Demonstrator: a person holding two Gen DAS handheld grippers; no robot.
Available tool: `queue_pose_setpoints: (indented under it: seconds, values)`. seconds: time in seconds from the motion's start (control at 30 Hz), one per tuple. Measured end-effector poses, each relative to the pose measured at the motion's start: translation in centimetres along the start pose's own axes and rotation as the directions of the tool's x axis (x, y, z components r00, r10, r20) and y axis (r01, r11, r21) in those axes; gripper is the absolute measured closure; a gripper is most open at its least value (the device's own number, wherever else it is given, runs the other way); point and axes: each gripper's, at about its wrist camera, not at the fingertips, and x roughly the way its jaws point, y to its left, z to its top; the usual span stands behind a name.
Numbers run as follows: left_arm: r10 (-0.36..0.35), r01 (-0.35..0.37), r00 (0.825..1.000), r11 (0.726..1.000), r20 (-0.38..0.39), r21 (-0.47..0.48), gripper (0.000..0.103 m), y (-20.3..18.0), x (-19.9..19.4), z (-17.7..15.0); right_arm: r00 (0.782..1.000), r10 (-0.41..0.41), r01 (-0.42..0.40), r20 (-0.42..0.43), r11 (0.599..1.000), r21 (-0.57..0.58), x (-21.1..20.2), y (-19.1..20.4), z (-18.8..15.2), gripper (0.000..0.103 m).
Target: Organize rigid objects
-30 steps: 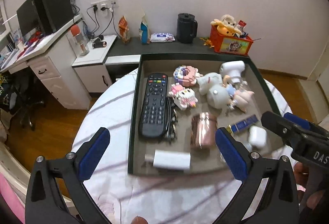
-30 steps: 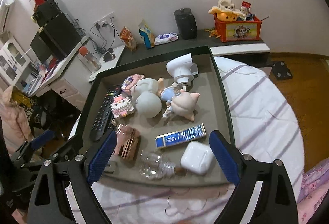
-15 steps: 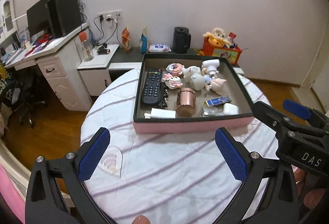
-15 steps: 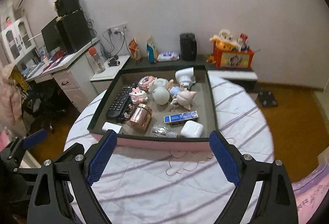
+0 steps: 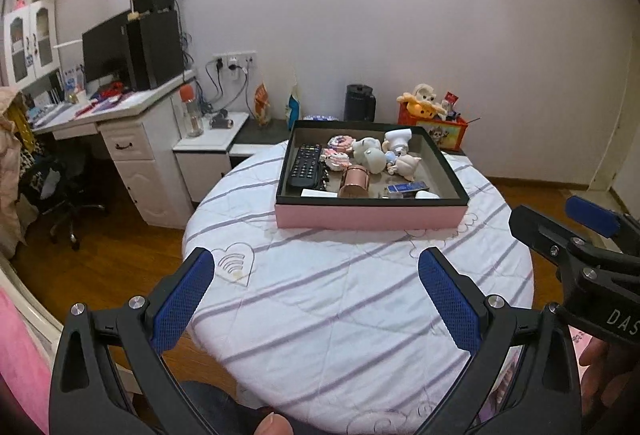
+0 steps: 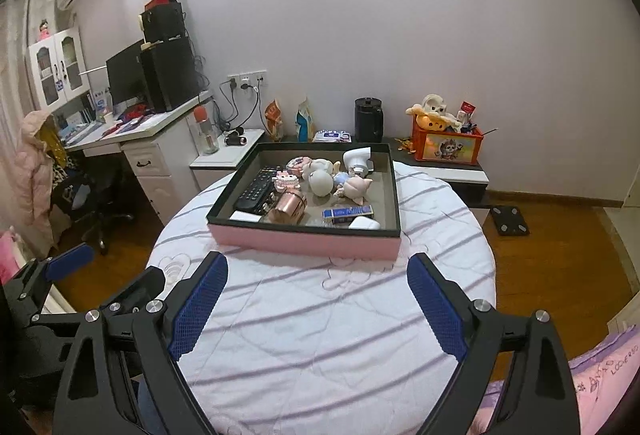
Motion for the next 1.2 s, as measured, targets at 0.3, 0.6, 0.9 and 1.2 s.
queue_pose_setpoints:
  seconds: [0.3, 0.6, 0.9, 1.2]
  values:
    - [0.053, -0.054, 0.996, 0.999, 0.072, 0.009, 0.0, -1.3, -5.1, -3.8, 0.999, 0.009, -0.009, 0.038, 1.0, 0.003, -4.7, 0.1, -3.7, 0.01]
    - [0.089, -0.09, 0.991, 0.996, 0.099, 0.002, 0.0, -1.6, -7.0, -1.9, 0.997, 0.007, -0.008, 0.079, 1.0, 0.005, -6.6, -0.4, -2.4, 0.01]
    - [0.092, -0.092, 0.993, 0.996, 0.07, -0.004, 0.0, -1.3, -7.7, -1.1, 0.995, 0.016, -0.014, 0.1, 0.999, -0.029, -7.8, 0.7, -1.6, 0.01]
    - [0.103, -0.102, 0.991, 0.995, 0.086, -0.017, 0.0, -1.3, -8.7, -1.5, 0.994, 0.01, -0.006, 0.109, 0.999, -0.039, -8.5, 0.7, -1.8, 0.01]
